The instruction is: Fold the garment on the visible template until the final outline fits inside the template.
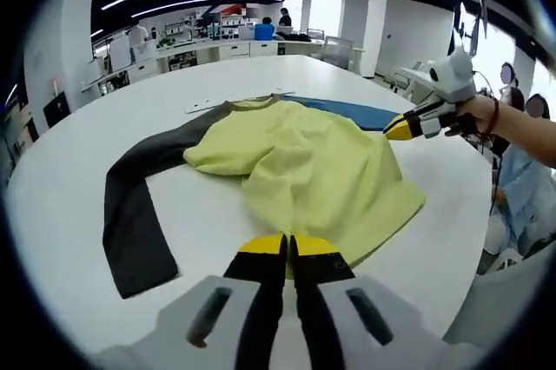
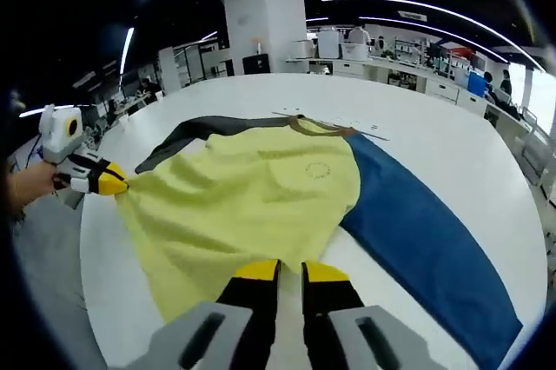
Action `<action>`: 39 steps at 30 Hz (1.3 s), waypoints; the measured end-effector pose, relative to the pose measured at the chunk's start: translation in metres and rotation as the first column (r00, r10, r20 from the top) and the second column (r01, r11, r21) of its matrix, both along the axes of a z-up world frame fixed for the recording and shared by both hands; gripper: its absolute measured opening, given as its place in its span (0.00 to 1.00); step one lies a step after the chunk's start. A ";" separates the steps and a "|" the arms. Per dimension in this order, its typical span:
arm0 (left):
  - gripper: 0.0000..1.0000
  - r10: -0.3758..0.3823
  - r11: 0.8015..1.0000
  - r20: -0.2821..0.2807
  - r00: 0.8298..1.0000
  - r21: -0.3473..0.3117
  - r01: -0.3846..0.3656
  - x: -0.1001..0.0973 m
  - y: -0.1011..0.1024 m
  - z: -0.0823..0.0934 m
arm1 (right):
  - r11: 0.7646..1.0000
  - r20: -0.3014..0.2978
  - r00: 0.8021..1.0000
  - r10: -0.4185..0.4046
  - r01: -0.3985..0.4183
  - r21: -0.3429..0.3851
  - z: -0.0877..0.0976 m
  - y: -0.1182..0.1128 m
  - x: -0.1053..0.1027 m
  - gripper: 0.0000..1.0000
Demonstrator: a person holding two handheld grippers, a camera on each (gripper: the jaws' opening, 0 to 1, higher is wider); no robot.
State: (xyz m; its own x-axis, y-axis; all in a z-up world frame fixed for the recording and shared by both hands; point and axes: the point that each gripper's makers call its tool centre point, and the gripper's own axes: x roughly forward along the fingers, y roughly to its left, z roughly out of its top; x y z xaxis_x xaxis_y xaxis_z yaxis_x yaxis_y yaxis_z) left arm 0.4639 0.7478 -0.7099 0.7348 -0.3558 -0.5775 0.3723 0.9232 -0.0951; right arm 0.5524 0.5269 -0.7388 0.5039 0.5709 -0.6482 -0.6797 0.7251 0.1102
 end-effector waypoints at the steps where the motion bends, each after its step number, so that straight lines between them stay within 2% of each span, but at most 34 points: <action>1: 0.00 0.001 1.000 0.007 1.000 -0.004 -0.001 0.002 -0.002 0.002 | 1.000 -0.004 1.000 -0.011 0.011 0.010 0.000 -0.001 -0.002 0.13; 5: 0.00 0.004 1.000 0.034 0.999 -0.022 -0.003 0.008 -0.013 0.009 | 0.998 -0.035 0.998 -0.044 0.045 0.036 0.000 -0.002 -0.014 0.24; 13: 0.00 -0.023 0.997 0.079 0.997 -0.069 0.029 0.024 -0.047 0.021 | 0.996 -0.089 0.994 -0.068 0.073 0.050 -0.002 -0.003 -0.045 0.36; 21: 0.00 -0.068 0.995 0.102 0.993 -0.069 0.075 0.039 -0.081 0.019 | 0.993 -0.116 0.987 -0.111 0.115 0.034 -0.004 -0.013 -0.067 0.38; 23: 0.00 -0.059 0.992 0.112 0.992 -0.101 0.070 0.045 -0.088 0.019 | 0.992 -0.116 0.986 -0.122 0.126 0.028 -0.005 -0.015 -0.069 0.37; 25: 0.00 -0.053 0.992 0.107 0.993 -0.110 0.065 0.050 -0.092 0.016 | 0.991 -0.121 0.984 -0.130 0.134 0.025 -0.006 -0.016 -0.072 0.37; 30: 0.00 -0.067 0.994 0.090 0.994 -0.076 0.074 0.062 -0.103 0.000 | 0.990 -0.137 0.981 -0.139 0.143 0.022 -0.009 -0.012 -0.083 0.37; 34: 0.00 -0.066 0.993 0.074 0.995 -0.091 0.073 0.069 -0.111 -0.011 | 0.989 -0.133 0.980 -0.146 0.146 -0.011 -0.013 -0.011 -0.089 0.37; 39: 0.00 -0.076 0.994 0.056 0.996 -0.080 0.080 0.074 -0.121 -0.027 | 0.986 -0.135 0.977 -0.164 0.161 -0.029 -0.018 -0.014 -0.093 0.36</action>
State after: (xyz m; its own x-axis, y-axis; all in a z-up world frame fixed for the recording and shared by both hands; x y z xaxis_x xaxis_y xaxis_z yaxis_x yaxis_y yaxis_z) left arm 0.5381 0.6268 -0.7366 0.7320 -0.4574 -0.5050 0.4491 0.8813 -0.1471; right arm 0.4594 0.5127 -0.7566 0.4952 0.4767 -0.7263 -0.5320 0.8273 0.1802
